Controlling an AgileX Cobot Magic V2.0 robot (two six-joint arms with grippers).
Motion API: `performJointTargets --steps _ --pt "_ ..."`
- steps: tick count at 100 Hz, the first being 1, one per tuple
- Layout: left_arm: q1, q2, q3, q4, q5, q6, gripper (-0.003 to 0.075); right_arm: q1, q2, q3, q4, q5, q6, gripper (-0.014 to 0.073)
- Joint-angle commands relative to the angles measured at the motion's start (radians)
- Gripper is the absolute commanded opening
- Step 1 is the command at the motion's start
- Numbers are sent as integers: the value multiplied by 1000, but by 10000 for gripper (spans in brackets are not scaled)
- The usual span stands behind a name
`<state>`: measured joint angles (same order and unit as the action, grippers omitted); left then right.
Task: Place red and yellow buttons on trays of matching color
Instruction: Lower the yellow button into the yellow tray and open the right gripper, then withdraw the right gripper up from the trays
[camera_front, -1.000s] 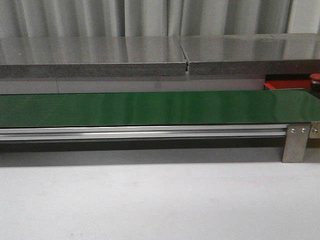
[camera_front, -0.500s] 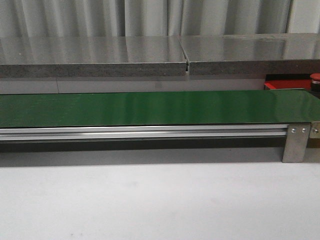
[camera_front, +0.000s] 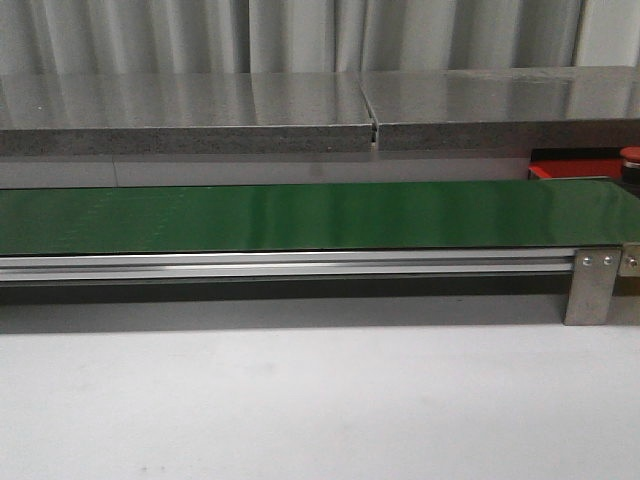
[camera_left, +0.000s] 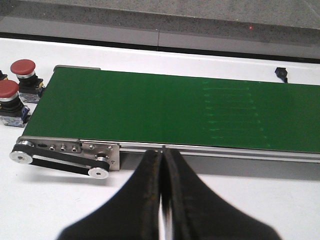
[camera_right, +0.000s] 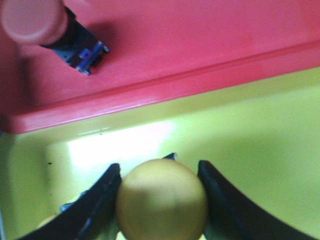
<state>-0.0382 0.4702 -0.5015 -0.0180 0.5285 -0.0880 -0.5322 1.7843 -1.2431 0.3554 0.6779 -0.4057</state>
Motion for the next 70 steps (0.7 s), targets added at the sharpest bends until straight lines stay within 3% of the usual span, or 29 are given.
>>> performJointTargets --steps 1,55,62,70 --pt "-7 3 -27 -9 -71 -2 -19 -8 -26 -26 15 -41 -3 90" --pt "-7 3 -27 -9 -71 -2 -19 -8 30 -26 15 -63 -3 95" --pt "-7 3 -27 -9 -71 -2 -19 -8 30 -26 15 -61 -3 134" --pt "-7 3 -27 -9 -71 -2 -19 -8 30 -26 15 -55 -3 239"
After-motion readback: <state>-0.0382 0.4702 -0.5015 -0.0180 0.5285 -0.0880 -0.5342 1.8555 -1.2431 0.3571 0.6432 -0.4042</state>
